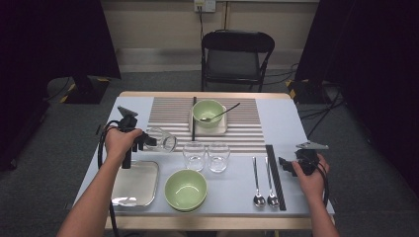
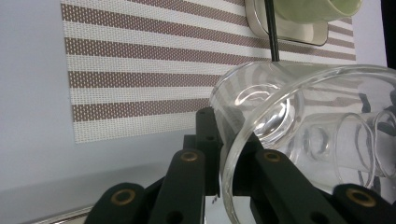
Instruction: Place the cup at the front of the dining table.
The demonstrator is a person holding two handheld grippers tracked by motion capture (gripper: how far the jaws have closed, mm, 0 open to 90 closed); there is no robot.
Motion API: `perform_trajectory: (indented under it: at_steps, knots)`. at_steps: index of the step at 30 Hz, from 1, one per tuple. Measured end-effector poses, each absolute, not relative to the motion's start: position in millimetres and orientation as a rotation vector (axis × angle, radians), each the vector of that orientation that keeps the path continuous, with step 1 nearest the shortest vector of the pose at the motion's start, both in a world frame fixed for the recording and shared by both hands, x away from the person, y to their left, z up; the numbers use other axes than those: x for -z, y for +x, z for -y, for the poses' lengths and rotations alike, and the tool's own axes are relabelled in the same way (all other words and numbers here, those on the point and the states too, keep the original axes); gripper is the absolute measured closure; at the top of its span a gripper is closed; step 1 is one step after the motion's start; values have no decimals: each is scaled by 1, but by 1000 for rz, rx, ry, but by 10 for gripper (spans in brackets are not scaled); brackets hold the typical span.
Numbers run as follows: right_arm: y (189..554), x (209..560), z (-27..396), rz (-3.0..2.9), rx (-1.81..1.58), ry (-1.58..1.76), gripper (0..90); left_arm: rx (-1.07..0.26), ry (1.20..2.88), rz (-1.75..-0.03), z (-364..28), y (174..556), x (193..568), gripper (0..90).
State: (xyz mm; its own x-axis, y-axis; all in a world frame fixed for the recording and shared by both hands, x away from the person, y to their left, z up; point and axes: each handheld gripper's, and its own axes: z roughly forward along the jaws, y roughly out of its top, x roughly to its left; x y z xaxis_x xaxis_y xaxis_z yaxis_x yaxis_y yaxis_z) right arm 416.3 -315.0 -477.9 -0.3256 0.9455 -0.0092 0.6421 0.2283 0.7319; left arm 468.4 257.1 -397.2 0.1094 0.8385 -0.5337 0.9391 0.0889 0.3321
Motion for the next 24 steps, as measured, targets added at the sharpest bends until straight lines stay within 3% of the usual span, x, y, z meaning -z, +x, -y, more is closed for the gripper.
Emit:
perform_trajectory:
  at_steps: [24]
  knots:
    - [416,478,315,-2051,-885,1455,202,190,1697,-1763,-262,475,400,859]
